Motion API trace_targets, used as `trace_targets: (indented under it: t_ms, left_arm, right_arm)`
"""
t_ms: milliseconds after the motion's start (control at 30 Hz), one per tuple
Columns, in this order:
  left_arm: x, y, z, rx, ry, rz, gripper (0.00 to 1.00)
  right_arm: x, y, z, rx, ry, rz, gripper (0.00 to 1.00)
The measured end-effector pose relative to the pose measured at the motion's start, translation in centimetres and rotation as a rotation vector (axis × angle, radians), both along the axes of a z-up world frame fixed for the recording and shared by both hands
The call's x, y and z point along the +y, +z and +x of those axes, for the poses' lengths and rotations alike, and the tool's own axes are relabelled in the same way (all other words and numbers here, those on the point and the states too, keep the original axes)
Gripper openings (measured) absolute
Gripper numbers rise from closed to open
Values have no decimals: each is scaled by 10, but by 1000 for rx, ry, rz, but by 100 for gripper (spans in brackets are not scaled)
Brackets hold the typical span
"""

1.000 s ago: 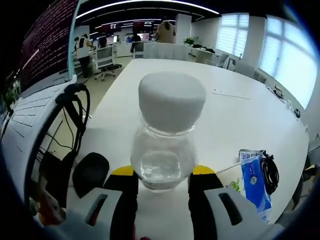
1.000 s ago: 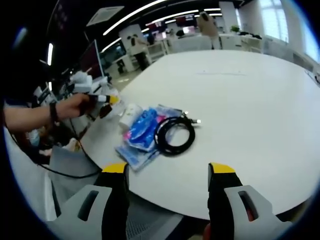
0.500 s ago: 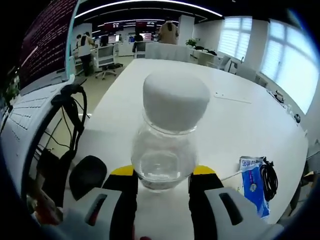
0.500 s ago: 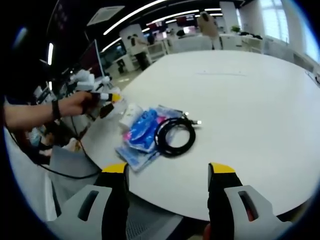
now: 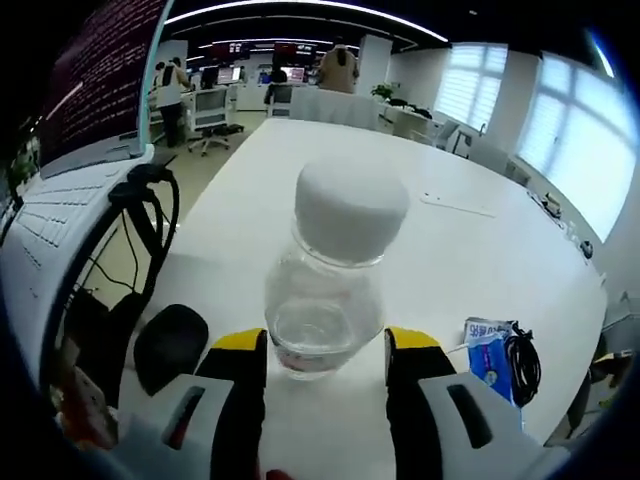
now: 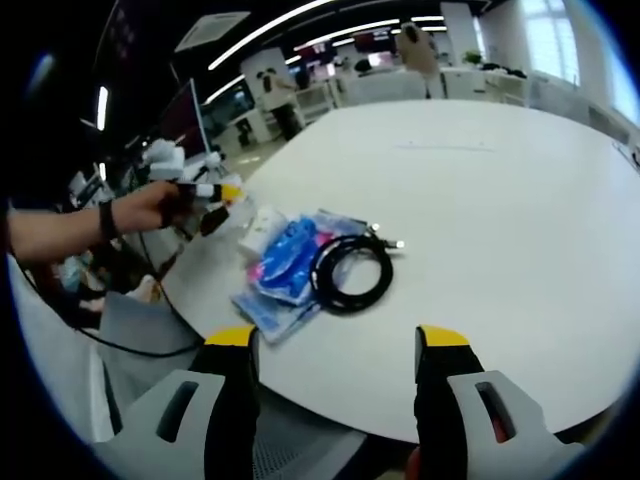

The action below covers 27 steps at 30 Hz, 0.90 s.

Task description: Arrange the tabletop items into an orderly group along one side of the table until the central work area is clear of visible clutter.

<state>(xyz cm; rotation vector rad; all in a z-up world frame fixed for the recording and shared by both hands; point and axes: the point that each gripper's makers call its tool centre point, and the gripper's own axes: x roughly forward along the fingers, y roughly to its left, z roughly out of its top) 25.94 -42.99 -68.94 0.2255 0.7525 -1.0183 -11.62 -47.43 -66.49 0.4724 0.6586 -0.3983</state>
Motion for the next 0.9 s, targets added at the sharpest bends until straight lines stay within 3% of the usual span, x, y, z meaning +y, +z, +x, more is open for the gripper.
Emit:
trace_targets:
  t_ms: [367,667,900]
  left_arm:
    - [25,0,-12,27,34,-6,46]
    - [45,-16,-47,109,52,-4,45]
    - [48,-24,-68,160,52,-5,45]
  right_arm:
    - [4,-2,0,-9,-7,6,61]
    - [5,-3,0,-16,-10,9,61]
    - [4,-3,-3,-18,-16,9,61]
